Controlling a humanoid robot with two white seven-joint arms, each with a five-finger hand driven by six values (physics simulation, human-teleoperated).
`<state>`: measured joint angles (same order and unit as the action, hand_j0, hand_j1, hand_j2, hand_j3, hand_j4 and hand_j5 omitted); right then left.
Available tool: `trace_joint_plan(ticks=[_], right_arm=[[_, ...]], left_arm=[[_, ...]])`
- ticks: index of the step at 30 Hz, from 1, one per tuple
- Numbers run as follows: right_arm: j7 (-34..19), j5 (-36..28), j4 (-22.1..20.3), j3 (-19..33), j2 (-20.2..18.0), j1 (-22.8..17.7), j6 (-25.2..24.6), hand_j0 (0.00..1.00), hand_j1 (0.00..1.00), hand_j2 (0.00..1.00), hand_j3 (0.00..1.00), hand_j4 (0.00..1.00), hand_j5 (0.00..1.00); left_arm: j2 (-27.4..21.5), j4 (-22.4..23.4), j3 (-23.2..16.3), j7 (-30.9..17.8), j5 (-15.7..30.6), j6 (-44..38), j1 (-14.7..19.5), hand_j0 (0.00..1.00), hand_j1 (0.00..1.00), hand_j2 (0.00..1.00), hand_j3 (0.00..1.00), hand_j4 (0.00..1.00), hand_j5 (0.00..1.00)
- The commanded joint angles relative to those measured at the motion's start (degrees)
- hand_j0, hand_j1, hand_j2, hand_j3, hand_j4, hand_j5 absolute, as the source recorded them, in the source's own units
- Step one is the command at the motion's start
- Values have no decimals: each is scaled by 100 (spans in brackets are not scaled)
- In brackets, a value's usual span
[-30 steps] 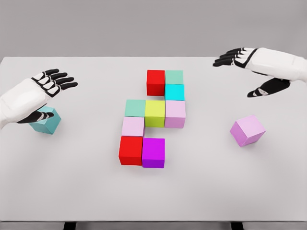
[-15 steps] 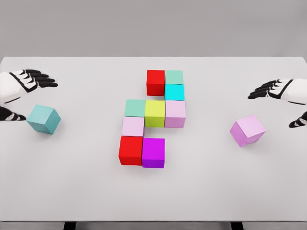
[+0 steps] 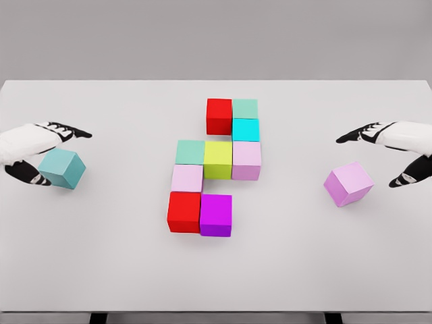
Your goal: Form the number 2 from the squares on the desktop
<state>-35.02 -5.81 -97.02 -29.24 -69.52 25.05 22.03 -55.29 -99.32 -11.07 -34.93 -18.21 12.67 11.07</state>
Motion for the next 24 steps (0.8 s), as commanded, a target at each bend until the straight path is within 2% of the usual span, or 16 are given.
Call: trace_joint_plan(ticks=[1, 6, 10, 14, 24], right_arm=[[2, 36, 7, -20, 158, 0, -234, 100, 100, 100, 100, 100, 100], [2, 176, 42, -187, 184, -9, -331, 100, 100, 100, 100, 100, 100], [2, 335, 95, -302, 456, 0, -533, 100, 100, 100, 100, 100, 100], [2, 343, 121, -425, 509, 0, -533, 100, 100, 100, 100, 100, 100], [2, 484, 376, -609, 764, 35, -533, 100, 100, 100, 100, 100, 100]], left_arm=[[123, 0, -115, -7, -148, -54, 0, 100, 100, 100, 100, 100, 100], [123, 18, -177, -7, -183, -503, 0, 100, 100, 100, 100, 100, 100], [202, 44, -238, -7, -323, -714, 18, 98, 98, 98, 98, 98, 98], [457, 62, -256, -7, -666, -951, 18, 98, 98, 98, 98, 98, 98], [466, 167, -317, -7, -728, -1127, 9, 97, 97, 97, 97, 97, 97]])
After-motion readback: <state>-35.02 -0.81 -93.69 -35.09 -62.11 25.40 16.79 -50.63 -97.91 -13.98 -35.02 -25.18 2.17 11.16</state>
